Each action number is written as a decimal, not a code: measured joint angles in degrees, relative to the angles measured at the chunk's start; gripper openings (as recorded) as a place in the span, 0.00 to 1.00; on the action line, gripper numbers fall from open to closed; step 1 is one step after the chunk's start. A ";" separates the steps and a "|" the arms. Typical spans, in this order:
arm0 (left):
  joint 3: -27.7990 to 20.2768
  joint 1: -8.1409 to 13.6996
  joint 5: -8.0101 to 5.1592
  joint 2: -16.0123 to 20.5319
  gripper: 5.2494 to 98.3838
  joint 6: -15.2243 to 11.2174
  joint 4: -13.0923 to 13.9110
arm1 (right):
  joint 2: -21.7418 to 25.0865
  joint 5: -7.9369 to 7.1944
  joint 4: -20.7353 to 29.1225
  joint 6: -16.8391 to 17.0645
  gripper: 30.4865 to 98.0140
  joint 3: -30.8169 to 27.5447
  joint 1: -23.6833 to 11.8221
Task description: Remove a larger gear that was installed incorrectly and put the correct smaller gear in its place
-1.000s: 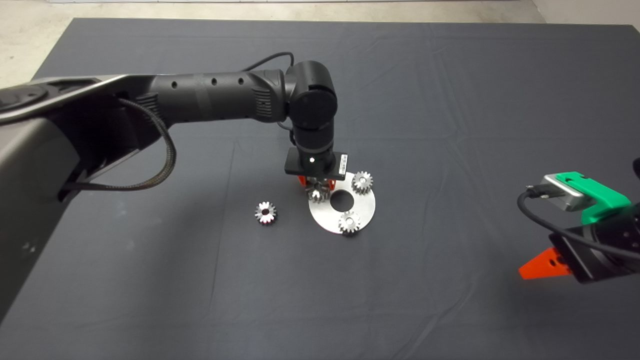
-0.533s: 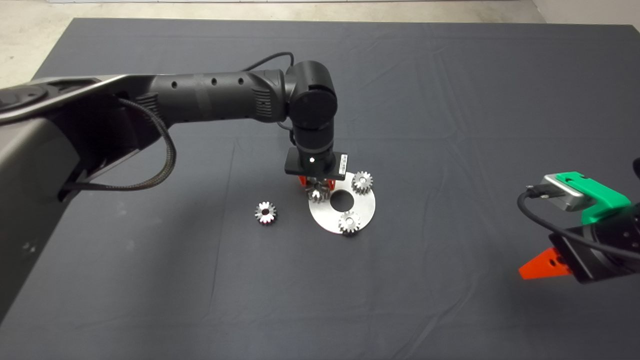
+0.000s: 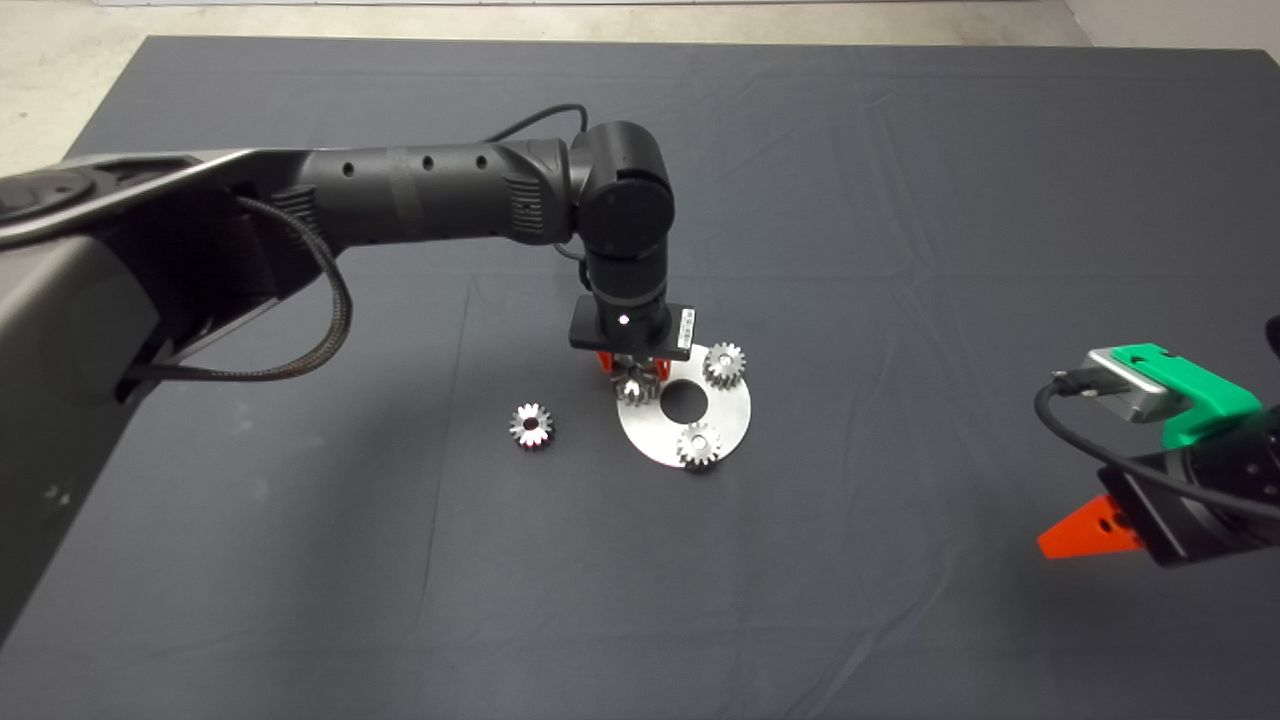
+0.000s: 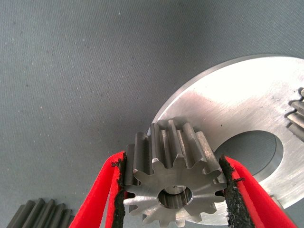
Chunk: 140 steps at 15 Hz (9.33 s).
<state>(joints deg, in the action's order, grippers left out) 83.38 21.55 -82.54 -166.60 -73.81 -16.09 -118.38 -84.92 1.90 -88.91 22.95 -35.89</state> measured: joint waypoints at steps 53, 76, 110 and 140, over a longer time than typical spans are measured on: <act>-22.36 -0.77 -2.60 24.50 0.35 -4.83 1.43 | 0.11 0.02 -0.01 0.14 0.53 0.52 0.00; -20.74 -2.54 -2.84 25.99 0.31 -4.83 0.20 | 0.13 0.00 -0.01 0.14 0.53 0.52 0.00; -22.05 -2.49 -2.57 24.39 0.52 -4.83 0.35 | 0.11 0.00 -0.01 0.14 0.53 0.46 0.00; -23.95 -1.85 -3.32 29.28 0.63 -4.27 0.37 | -0.09 -0.05 0.00 0.14 0.53 0.48 0.00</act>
<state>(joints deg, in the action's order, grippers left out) 59.43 19.70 -85.86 -137.31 -78.08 -15.73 -118.47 -84.97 1.90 -88.77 23.43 -35.89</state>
